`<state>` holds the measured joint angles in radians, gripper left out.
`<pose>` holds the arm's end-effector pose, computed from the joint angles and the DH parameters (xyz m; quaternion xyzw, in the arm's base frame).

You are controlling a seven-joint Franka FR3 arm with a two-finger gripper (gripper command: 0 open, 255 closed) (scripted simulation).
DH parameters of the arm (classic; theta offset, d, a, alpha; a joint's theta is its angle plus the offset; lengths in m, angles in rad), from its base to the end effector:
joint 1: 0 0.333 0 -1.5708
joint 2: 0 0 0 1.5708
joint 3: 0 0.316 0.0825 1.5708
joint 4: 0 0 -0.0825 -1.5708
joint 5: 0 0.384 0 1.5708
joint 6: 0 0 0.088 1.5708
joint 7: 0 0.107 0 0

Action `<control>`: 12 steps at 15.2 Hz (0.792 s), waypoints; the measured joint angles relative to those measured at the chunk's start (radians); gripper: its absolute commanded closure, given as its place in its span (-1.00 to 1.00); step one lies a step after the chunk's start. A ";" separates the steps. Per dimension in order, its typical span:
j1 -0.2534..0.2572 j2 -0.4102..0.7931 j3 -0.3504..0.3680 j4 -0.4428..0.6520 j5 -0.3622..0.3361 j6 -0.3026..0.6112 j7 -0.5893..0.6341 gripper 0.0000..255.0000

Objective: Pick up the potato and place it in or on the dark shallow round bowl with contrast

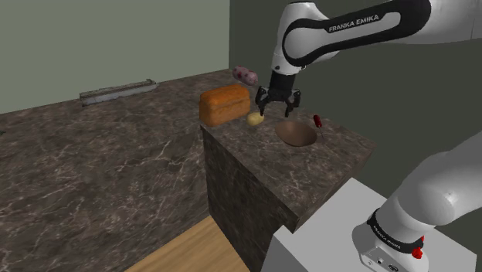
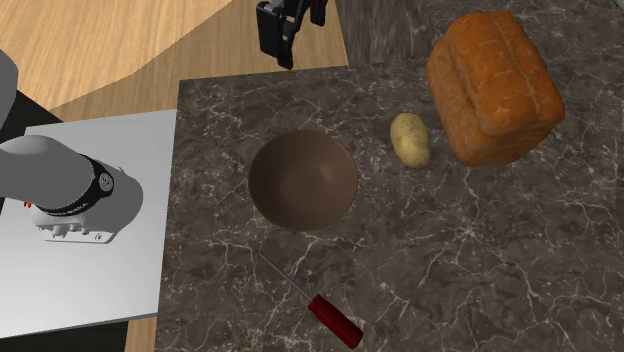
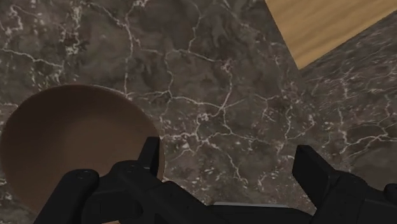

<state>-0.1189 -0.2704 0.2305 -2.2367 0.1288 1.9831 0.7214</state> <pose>0.4679 0.0657 0.4787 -0.9442 0.3280 0.0062 0.0285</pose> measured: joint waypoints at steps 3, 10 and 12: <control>-0.023 0.118 0.023 0.064 -0.042 0.052 0.137 -1.00; -0.045 0.385 0.020 0.266 -0.159 0.097 0.446 -1.00; -0.045 0.457 0.004 0.323 -0.188 0.105 0.522 -1.00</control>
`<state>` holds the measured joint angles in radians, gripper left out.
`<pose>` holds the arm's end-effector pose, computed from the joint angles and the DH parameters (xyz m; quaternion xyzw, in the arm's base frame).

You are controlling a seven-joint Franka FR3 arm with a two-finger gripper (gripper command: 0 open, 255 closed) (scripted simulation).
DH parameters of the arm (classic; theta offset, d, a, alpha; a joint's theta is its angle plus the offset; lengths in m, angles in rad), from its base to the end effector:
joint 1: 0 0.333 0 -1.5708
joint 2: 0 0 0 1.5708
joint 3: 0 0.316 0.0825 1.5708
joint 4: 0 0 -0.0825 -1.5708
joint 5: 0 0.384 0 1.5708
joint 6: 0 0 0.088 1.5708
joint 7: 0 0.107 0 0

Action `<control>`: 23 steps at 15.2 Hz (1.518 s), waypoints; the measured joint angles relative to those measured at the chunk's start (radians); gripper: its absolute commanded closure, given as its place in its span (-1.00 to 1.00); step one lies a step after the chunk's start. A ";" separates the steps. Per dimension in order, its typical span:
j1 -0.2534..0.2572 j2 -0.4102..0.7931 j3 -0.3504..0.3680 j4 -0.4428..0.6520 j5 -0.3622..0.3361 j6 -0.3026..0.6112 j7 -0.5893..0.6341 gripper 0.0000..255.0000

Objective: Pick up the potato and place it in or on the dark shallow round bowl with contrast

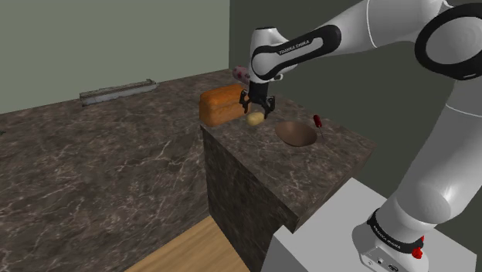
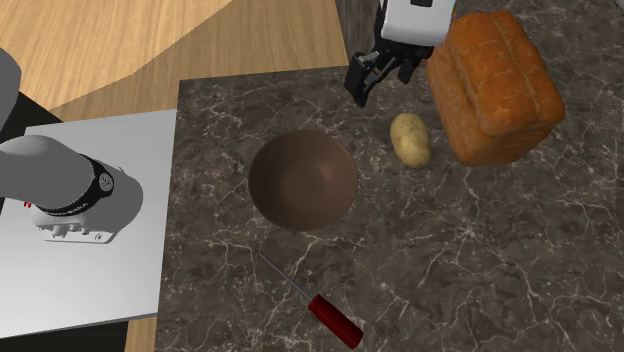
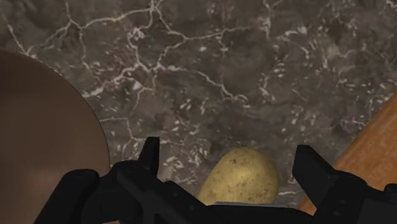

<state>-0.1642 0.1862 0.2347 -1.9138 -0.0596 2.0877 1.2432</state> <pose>0.5981 0.0340 0.4004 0.8400 -0.5425 0.0000 0.0055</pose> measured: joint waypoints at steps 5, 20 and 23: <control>0.008 0.176 -0.052 0.176 -0.053 -0.017 0.174 -1.00; 0.011 0.256 -0.072 0.177 -0.072 0.057 0.217 -1.00; 0.011 0.256 -0.071 0.178 -0.072 0.057 0.217 1.00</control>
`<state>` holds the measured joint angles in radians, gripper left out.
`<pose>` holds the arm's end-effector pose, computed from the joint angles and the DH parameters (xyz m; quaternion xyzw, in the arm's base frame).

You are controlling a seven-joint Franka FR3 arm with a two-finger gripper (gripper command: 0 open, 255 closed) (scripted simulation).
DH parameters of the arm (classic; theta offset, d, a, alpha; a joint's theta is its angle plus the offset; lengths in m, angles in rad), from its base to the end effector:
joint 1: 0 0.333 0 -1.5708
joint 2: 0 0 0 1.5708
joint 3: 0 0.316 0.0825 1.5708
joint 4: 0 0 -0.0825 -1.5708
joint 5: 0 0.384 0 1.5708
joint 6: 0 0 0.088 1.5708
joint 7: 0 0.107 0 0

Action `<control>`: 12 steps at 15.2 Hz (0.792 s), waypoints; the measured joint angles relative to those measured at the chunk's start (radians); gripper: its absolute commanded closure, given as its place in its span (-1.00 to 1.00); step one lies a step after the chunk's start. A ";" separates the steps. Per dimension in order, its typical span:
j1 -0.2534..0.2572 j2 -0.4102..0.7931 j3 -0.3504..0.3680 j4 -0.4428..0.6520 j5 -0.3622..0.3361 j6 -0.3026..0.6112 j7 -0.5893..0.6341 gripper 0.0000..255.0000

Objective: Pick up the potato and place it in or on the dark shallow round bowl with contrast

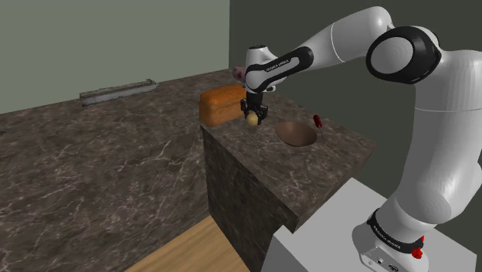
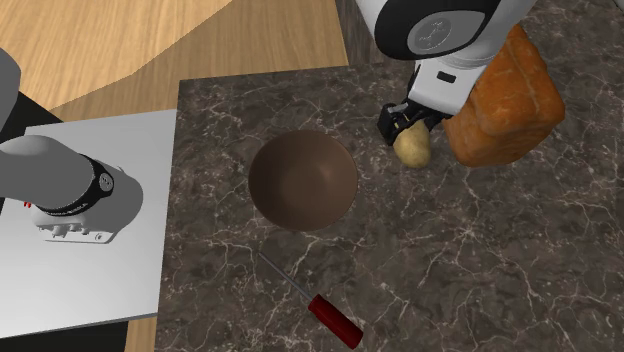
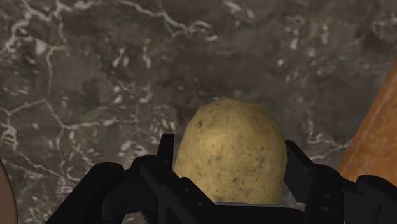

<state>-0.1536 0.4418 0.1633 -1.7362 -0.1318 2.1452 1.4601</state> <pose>0.6568 -0.0088 0.3255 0.7673 -0.6409 0.0040 0.0233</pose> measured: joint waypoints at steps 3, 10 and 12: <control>0.000 0.000 0.000 0.000 0.000 0.000 0.000 1.00; 0.000 -0.009 0.001 0.004 0.002 -0.013 -0.001 1.00; -0.002 -0.021 0.002 0.012 0.005 -0.033 -0.005 1.00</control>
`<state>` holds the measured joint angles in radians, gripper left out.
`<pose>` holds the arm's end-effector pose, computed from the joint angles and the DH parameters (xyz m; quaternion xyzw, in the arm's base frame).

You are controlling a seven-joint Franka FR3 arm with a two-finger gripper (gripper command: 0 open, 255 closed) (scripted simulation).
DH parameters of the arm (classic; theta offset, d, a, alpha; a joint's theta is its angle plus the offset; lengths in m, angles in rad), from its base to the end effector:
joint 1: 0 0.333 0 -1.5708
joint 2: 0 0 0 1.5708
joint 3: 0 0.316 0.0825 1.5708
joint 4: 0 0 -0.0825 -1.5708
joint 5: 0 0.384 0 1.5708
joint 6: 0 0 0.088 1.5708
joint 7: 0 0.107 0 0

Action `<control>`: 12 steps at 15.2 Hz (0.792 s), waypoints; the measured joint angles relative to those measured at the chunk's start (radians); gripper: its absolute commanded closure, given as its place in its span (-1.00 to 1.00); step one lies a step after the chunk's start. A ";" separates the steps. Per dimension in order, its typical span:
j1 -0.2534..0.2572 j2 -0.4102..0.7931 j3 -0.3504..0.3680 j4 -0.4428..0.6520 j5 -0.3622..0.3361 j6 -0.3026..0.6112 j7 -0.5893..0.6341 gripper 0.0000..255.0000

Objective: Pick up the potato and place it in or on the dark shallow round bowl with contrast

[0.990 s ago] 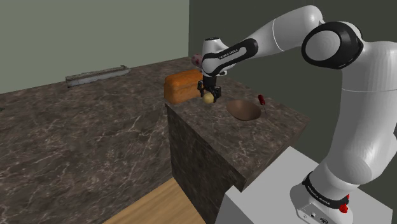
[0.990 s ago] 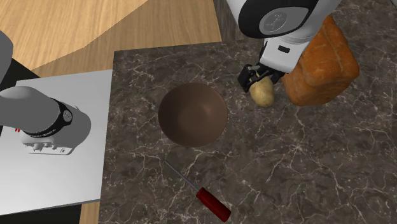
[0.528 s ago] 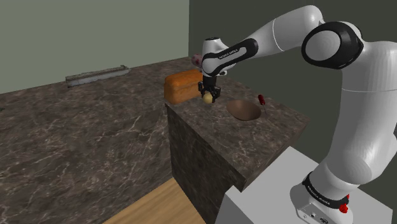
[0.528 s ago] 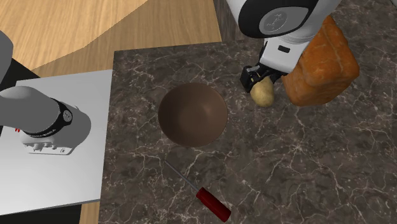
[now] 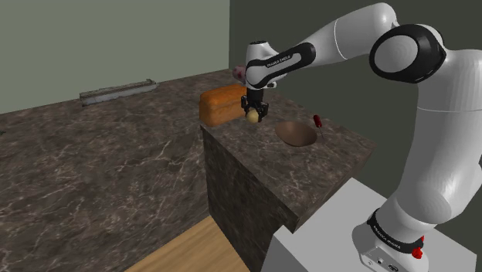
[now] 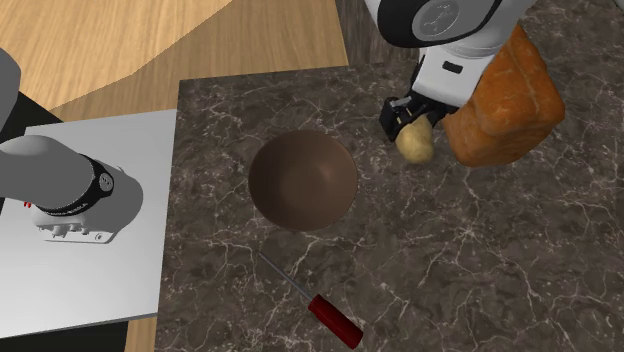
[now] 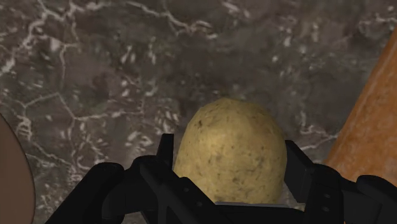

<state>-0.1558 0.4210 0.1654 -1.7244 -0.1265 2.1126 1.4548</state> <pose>0.6562 -0.0095 0.3417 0.7673 -0.6409 0.0038 0.0234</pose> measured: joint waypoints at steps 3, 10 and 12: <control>-0.001 -0.014 0.002 0.018 0.004 -0.032 -0.004 1.00; -0.001 -0.047 0.006 0.066 0.013 -0.112 -0.011 1.00; 0.001 -0.055 0.008 0.082 0.015 -0.136 -0.010 1.00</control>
<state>-0.1549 0.3656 0.1731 -1.6424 -0.1114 1.9764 1.4449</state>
